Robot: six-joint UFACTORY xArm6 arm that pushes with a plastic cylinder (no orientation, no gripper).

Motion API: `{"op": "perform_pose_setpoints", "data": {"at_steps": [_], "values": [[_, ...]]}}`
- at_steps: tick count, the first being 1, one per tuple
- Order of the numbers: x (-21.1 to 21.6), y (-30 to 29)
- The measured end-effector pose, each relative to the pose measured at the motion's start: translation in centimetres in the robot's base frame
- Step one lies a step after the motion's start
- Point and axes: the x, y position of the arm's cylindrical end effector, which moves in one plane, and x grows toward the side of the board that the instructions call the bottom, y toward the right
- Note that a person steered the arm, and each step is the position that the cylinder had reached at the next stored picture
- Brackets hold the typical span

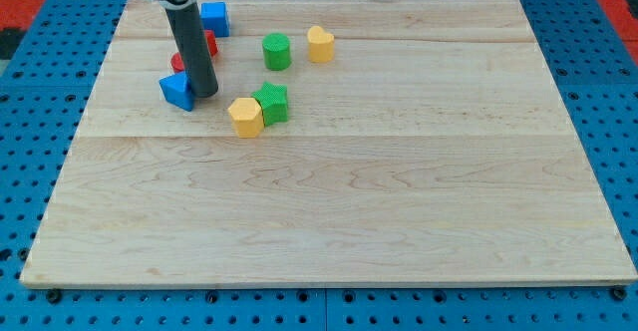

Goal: Push the green circle into the yellow heart

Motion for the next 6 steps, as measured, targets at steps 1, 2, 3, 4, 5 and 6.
{"op": "perform_pose_setpoints", "data": {"at_steps": [1,2,3,4,5,6], "values": [[0.6,2.3],[-0.8,3.6],[-3.7,5.1],[-6.3,6.6],[-7.0,12.5],[-8.2,15.9]]}}
